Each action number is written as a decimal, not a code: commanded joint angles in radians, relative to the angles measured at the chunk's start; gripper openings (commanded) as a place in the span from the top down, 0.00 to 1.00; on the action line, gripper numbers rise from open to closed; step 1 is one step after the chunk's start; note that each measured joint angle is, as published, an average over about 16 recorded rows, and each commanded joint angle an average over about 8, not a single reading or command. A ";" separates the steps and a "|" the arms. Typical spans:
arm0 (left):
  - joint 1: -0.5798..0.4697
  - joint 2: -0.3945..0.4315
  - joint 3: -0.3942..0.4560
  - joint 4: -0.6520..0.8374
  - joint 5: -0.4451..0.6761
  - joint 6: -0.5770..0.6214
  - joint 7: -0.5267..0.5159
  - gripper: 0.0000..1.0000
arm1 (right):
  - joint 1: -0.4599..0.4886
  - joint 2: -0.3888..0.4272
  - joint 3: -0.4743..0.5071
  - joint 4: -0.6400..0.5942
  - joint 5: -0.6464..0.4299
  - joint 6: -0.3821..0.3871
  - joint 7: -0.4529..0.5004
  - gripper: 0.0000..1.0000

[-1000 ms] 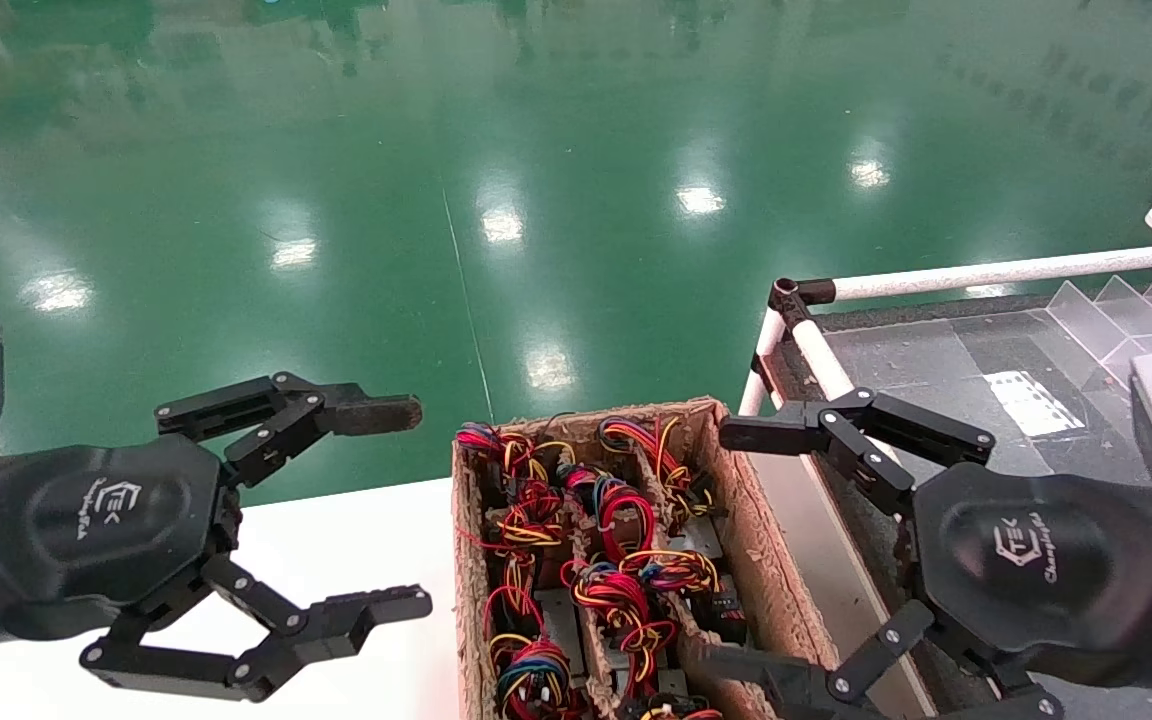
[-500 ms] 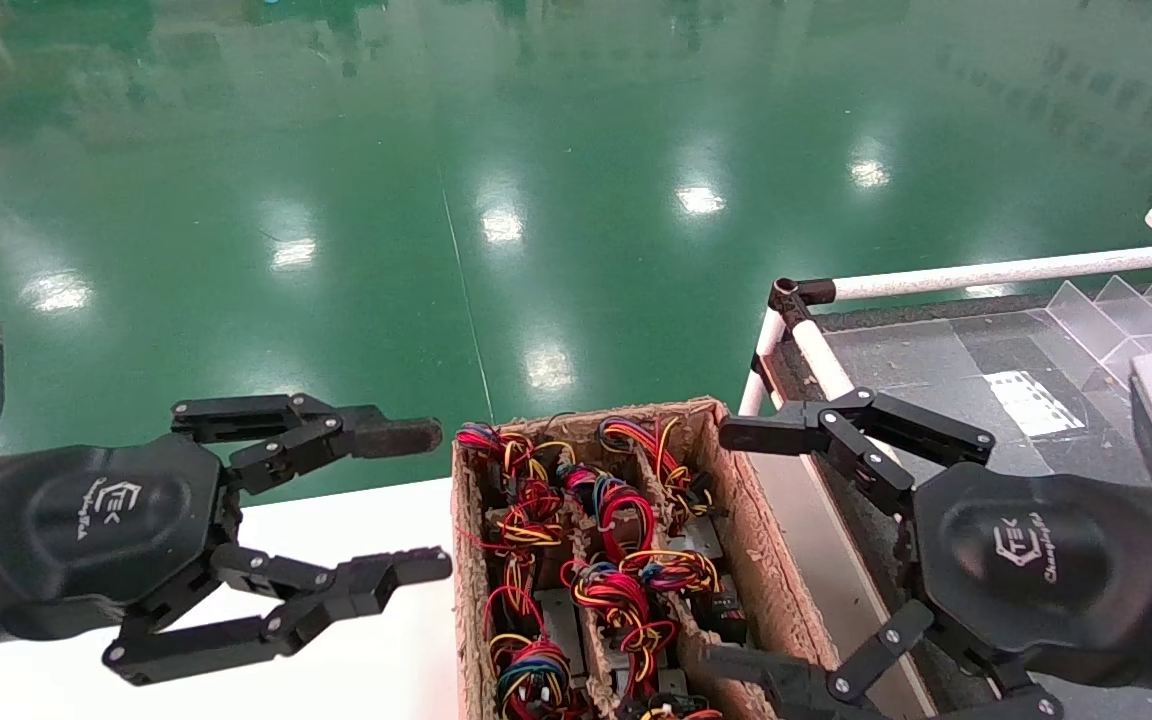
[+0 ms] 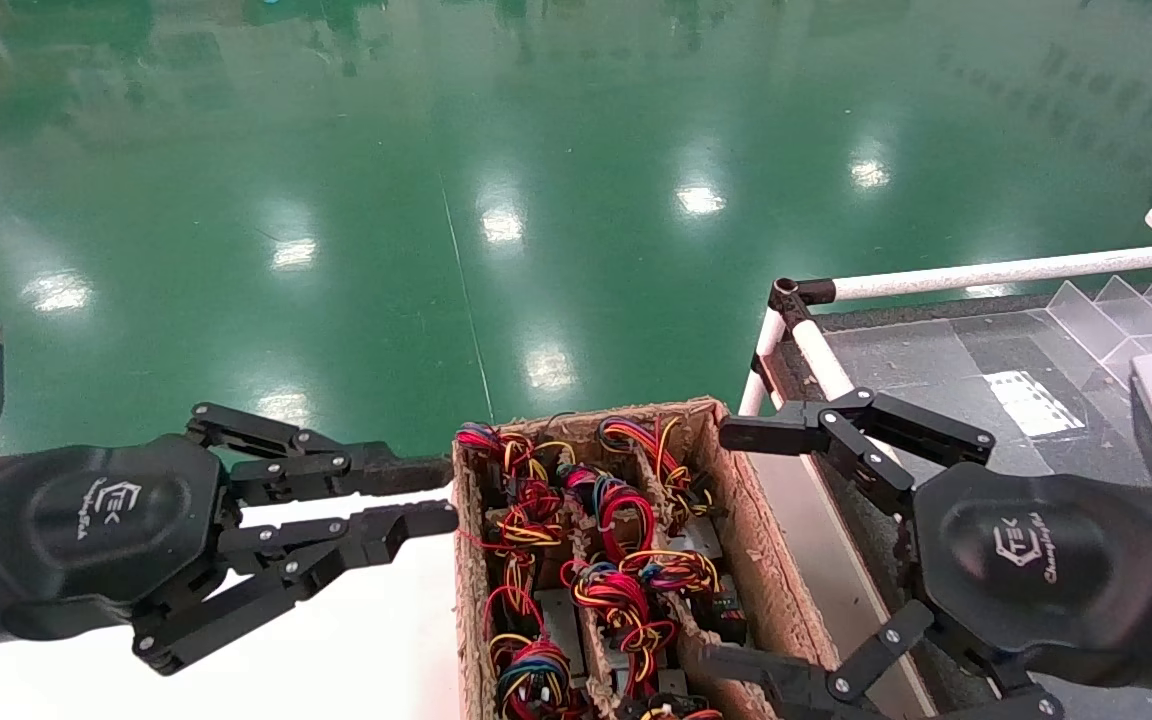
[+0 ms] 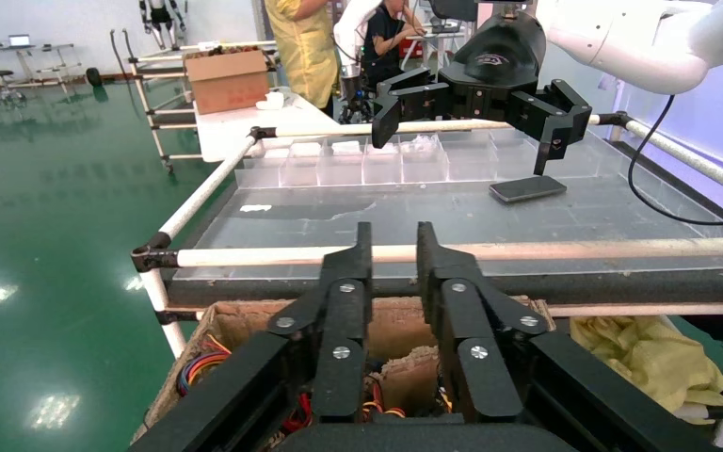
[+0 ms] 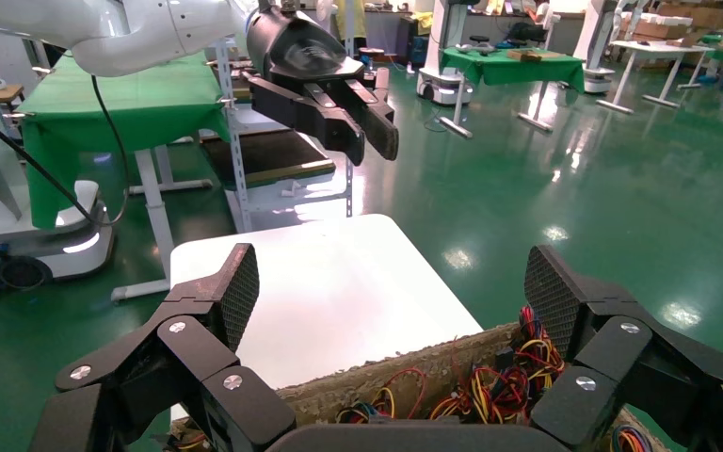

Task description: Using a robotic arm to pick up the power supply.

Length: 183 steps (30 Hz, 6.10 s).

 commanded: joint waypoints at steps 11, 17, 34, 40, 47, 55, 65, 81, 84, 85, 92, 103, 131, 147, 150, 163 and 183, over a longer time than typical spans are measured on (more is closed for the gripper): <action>0.000 0.000 0.000 0.000 0.000 0.000 0.000 1.00 | 0.000 0.000 0.000 0.000 0.000 0.000 0.000 0.00; 0.000 0.000 0.000 0.000 0.000 0.000 0.000 0.27 | 0.000 0.000 0.000 0.000 0.000 0.000 0.000 0.00; 0.000 0.000 0.000 0.000 0.000 0.000 0.000 0.00 | 0.002 -0.002 -0.009 -0.004 -0.020 0.011 0.008 0.00; 0.000 0.000 0.000 0.000 0.000 0.000 0.000 0.00 | 0.030 -0.019 -0.051 -0.012 -0.111 0.050 0.037 0.00; 0.000 0.000 0.000 0.000 0.000 0.000 0.000 0.00 | 0.116 -0.073 -0.154 -0.026 -0.325 0.102 0.111 0.00; 0.000 0.000 0.000 0.000 0.000 0.000 0.000 0.00 | 0.200 -0.148 -0.244 -0.087 -0.509 0.114 0.129 0.71; 0.000 0.000 0.000 0.000 0.000 0.000 0.000 0.00 | 0.198 -0.178 -0.270 -0.119 -0.591 0.154 0.051 1.00; 0.000 0.000 0.000 0.000 0.000 0.000 0.000 0.00 | 0.182 -0.206 -0.269 -0.193 -0.612 0.201 -0.010 1.00; 0.000 0.000 0.000 0.000 0.000 0.000 0.000 0.00 | 0.180 -0.212 -0.267 -0.206 -0.608 0.201 -0.024 1.00; 0.000 0.000 0.000 0.000 0.000 0.000 0.000 0.00 | 0.179 -0.214 -0.267 -0.210 -0.606 0.201 -0.029 1.00; 0.000 0.000 0.000 0.000 0.000 0.000 0.000 0.00 | 0.171 -0.229 -0.269 -0.222 -0.599 0.197 -0.062 1.00; 0.000 0.000 0.000 0.000 0.000 0.000 0.000 0.00 | 0.164 -0.233 -0.265 -0.225 -0.592 0.201 -0.070 1.00; 0.000 0.000 0.000 0.000 0.000 0.000 0.000 0.00 | 0.152 -0.135 -0.111 -0.180 -0.383 0.230 -0.070 1.00; 0.000 0.000 0.000 0.000 0.000 0.000 0.000 0.00 | 0.258 -0.086 -0.006 -0.313 -0.286 0.257 -0.099 1.00; 0.000 0.000 0.000 0.000 0.000 0.000 0.000 0.00 | 0.297 -0.094 -0.003 -0.361 -0.297 0.265 -0.117 1.00; 0.000 0.000 0.000 0.000 0.000 0.000 0.000 0.00 | 0.544 -0.188 -0.070 -0.640 -0.460 0.332 -0.208 1.00; 0.000 0.000 0.001 0.000 0.000 0.000 0.000 0.00 | 0.766 -0.210 -0.110 -1.078 -0.565 0.306 -0.493 1.00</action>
